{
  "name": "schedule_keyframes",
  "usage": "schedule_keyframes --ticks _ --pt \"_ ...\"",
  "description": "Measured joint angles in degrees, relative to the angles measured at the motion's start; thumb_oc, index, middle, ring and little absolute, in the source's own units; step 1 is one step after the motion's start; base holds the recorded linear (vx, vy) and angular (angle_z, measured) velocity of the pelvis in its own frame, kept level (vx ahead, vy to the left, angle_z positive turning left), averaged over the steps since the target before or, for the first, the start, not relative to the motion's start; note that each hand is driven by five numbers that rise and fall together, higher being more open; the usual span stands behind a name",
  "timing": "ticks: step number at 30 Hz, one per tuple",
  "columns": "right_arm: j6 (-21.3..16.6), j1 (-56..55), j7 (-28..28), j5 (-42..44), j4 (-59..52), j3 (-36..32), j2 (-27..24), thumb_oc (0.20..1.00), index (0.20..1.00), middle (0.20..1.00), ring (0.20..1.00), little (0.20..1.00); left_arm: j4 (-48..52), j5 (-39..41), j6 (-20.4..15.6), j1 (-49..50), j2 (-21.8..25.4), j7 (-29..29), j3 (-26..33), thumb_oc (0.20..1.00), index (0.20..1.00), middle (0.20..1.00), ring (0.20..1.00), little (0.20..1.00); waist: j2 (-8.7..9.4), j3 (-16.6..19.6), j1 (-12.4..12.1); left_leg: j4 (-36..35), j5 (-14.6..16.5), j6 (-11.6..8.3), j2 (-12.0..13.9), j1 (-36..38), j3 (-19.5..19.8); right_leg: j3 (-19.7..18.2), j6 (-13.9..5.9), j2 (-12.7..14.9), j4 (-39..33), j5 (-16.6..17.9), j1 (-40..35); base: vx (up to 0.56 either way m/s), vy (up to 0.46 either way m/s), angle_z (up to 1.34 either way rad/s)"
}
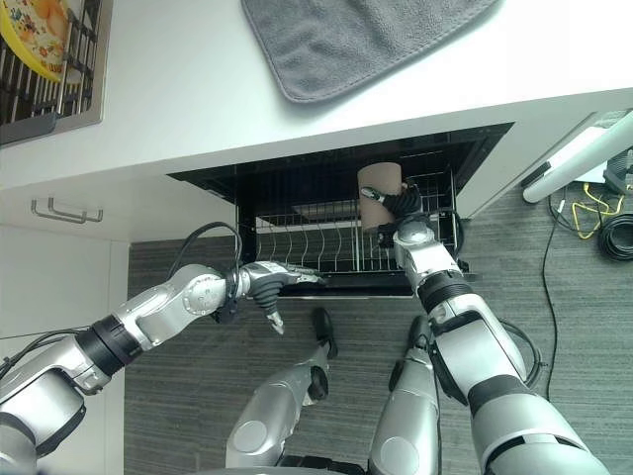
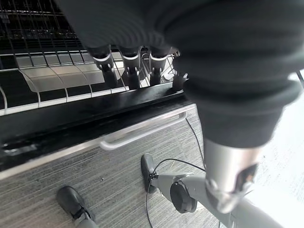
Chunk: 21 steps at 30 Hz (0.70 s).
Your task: Place the dishes in the dishwasher.
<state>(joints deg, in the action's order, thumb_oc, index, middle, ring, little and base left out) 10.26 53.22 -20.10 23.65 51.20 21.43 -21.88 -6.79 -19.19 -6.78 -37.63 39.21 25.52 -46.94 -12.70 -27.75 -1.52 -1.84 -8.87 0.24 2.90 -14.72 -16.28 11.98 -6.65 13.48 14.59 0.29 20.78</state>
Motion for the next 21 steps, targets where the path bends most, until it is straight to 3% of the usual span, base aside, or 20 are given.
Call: schedule_keyframes --ticks 5,7,10,14,21 --pt "-3.25 -2.52 -9.43 -8.01 -4.90 0.05 1.19 1.000 1.000 1.000 1.000 1.000 0.26 -0.04 0.14 2.30 -1.00 -1.13 1.83 1.000 1.000 1.000 1.000 1.000 -0.01 0.00 -0.03 -0.01 0.03 0.04 -0.10 -0.17 -0.19 -0.31 0.00 0.04 0.13 -0.02 0.41 0.04 0.065 -0.02" --pt "-3.06 -7.06 -13.84 -11.86 -18.77 -0.03 -0.11 1.000 1.000 1.000 1.000 1.000 1.88 -0.61 0.84 5.41 -1.59 -2.86 3.44 1.000 1.000 1.000 1.000 1.000 -0.01 -0.01 0.04 -0.03 0.15 0.18 -0.22 -0.34 -0.56 -0.74 -0.04 0.11 0.18 -0.04 0.94 0.04 0.083 -0.06" --pt "-2.34 -13.06 -16.08 -14.33 -28.57 0.01 -0.72 1.000 1.000 1.000 1.000 1.000 3.95 -2.25 1.40 8.10 -1.52 -4.50 5.01 1.000 1.000 1.000 1.000 1.000 0.00 -0.02 0.08 -0.06 0.34 0.21 -0.33 -0.80 -1.44 -1.82 -0.20 0.14 0.85 -0.23 2.25 0.02 0.039 -0.11" --pt "-3.62 -22.84 -17.18 -19.47 -42.28 -1.44 -3.33 1.000 1.000 1.000 1.000 1.000 5.84 -2.26 1.74 10.62 -0.77 -5.45 6.88 1.000 1.000 1.000 1.000 1.000 0.13 -0.11 1.86 -0.05 0.35 0.23 -0.24 -1.49 -1.66 -2.05 -0.24 0.07 1.22 -0.35 3.17 0.01 0.007 -0.02" --pt "-6.41 -27.08 -16.99 -20.30 -43.80 -2.10 -4.88 1.000 1.000 1.000 1.000 1.000 6.57 -2.24 1.77 10.90 0.47 -6.42 7.11 1.000 1.000 1.000 1.000 1.000 1.59 -0.73 3.90 -0.01 0.34 0.23 -0.19 -1.44 -1.79 -2.29 -0.40 0.00 1.59 -0.55 3.35 0.00 -0.027 -0.01"
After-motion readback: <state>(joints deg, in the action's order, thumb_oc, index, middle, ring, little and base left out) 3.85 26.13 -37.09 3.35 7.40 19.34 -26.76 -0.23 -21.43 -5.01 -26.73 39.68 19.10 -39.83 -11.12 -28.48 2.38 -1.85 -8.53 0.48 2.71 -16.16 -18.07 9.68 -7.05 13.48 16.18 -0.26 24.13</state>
